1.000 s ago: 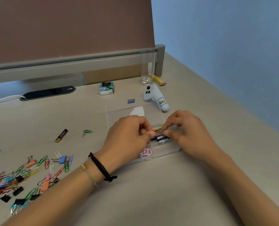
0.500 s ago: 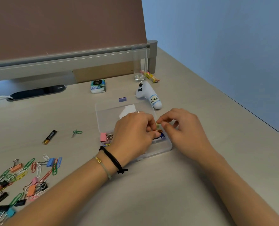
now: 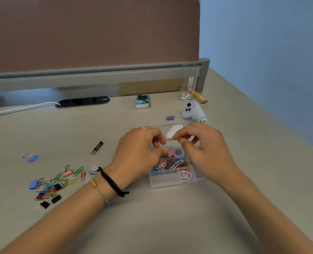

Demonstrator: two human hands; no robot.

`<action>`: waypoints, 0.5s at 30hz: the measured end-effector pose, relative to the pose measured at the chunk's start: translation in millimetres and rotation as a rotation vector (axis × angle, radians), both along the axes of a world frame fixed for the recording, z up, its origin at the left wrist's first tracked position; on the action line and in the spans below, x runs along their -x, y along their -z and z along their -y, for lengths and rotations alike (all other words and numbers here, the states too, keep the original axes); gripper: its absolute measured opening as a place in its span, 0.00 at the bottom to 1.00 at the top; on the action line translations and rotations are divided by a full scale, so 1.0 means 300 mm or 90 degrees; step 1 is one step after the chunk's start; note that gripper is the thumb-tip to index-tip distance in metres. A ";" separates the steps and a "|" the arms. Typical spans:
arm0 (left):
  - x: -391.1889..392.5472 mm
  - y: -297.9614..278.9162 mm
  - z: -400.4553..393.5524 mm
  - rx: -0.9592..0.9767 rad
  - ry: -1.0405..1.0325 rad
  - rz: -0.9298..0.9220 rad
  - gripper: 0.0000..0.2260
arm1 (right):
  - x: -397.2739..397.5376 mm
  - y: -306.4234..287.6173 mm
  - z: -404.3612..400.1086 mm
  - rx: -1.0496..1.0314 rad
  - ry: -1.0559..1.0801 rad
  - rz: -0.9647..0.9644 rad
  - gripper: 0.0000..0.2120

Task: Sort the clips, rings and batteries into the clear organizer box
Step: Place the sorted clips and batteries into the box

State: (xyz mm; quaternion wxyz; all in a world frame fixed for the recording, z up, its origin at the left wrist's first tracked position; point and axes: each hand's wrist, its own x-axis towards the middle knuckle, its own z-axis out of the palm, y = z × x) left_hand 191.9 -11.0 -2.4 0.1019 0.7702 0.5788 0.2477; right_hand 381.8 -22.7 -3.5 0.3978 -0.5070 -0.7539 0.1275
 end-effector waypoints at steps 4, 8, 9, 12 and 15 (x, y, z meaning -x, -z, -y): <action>0.181 0.006 0.015 -0.007 -0.050 0.002 0.05 | 0.161 -0.014 -0.029 -0.011 -0.070 0.039 0.10; 0.356 0.011 0.039 -0.024 -0.114 0.008 0.02 | 0.350 -0.010 -0.074 -0.010 -0.144 0.146 0.10; 0.396 0.014 0.046 -0.027 -0.134 0.005 0.01 | 0.398 -0.005 -0.089 -0.005 -0.159 0.180 0.11; 0.501 0.024 0.067 -0.014 -0.185 -0.001 0.02 | 0.522 0.012 -0.133 -0.011 -0.183 0.271 0.15; 0.583 0.032 0.084 0.007 -0.216 0.014 0.04 | 0.602 0.037 -0.178 -0.034 -0.183 0.333 0.16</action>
